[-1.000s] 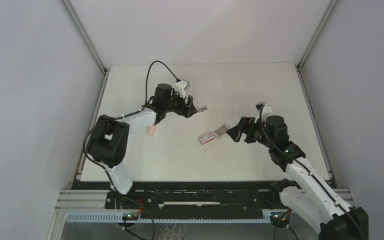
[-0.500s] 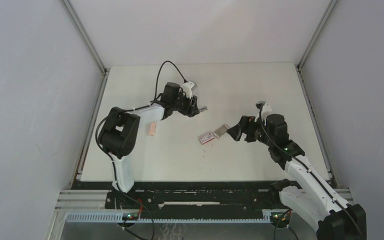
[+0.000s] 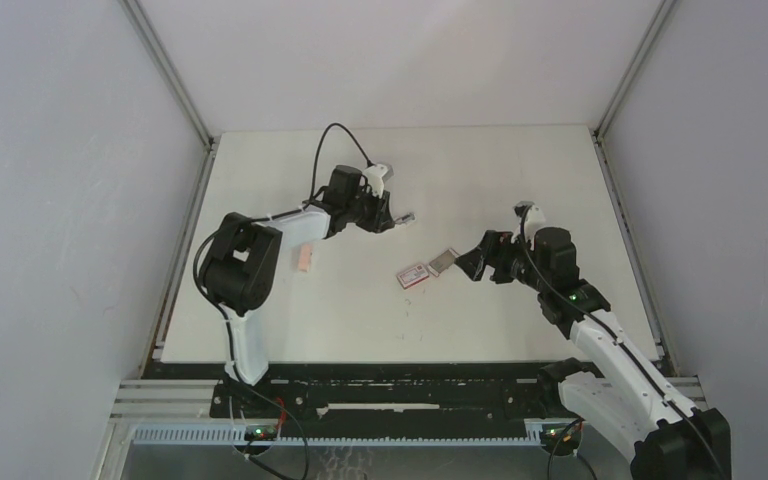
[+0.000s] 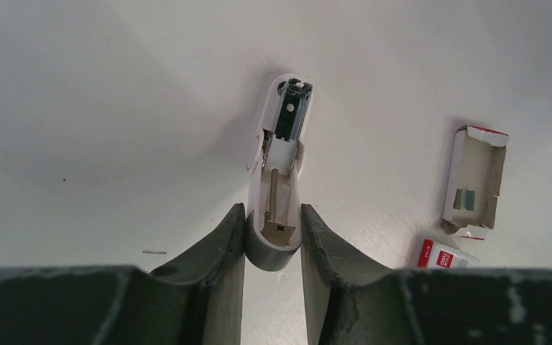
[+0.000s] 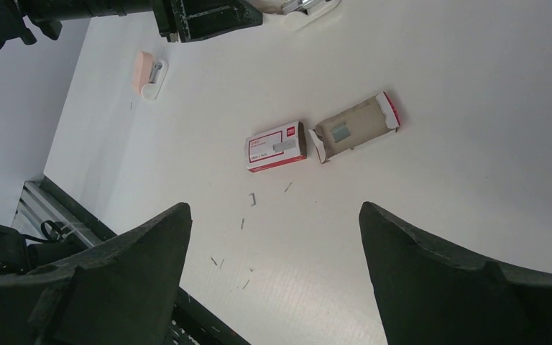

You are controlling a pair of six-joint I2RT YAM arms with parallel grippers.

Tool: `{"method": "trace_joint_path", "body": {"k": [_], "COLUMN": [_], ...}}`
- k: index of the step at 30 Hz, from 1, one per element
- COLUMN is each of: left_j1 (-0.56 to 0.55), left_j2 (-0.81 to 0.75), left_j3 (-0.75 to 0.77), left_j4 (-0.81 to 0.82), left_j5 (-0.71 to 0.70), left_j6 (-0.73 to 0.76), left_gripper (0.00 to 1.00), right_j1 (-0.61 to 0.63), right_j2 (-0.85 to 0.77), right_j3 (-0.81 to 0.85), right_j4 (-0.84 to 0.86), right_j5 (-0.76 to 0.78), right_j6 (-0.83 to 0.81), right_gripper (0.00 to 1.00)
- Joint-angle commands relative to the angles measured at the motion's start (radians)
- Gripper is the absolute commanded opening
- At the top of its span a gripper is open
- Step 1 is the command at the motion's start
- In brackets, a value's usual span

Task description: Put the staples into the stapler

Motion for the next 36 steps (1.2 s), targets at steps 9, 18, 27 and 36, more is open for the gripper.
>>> {"method": "trace_joint_path", "body": {"k": [9, 18, 27, 36], "left_j1": [0.001, -0.036, -0.166, -0.208], "left_j2": [-0.253, -0.565, -0.783, -0.764], "left_j3": [-0.158, -0.487, -0.691, -0.692], "left_j4": [-0.064, -0.105, -0.097, -0.107], "left_j5": [-0.008, -0.067, -0.186, -0.236], "left_j6": [-0.023, 0.001, -0.020, -0.040], "left_gripper": [0.02, 0.00, 0.02, 0.37], "right_j1": [-0.005, 0.043, 0.140, 0.155], "right_j2": [0.005, 0.156, 0.355, 0.489], "right_j3": [0.018, 0.047, 0.150, 0.225], "right_j4": [0.028, 0.021, 0.024, 0.029], "right_j5": [0.038, 0.094, 0.224, 0.242], "right_j6": [-0.043, -0.061, -0.066, -0.046], "right_gripper": [0.85, 0.83, 0.71, 0.61]}}
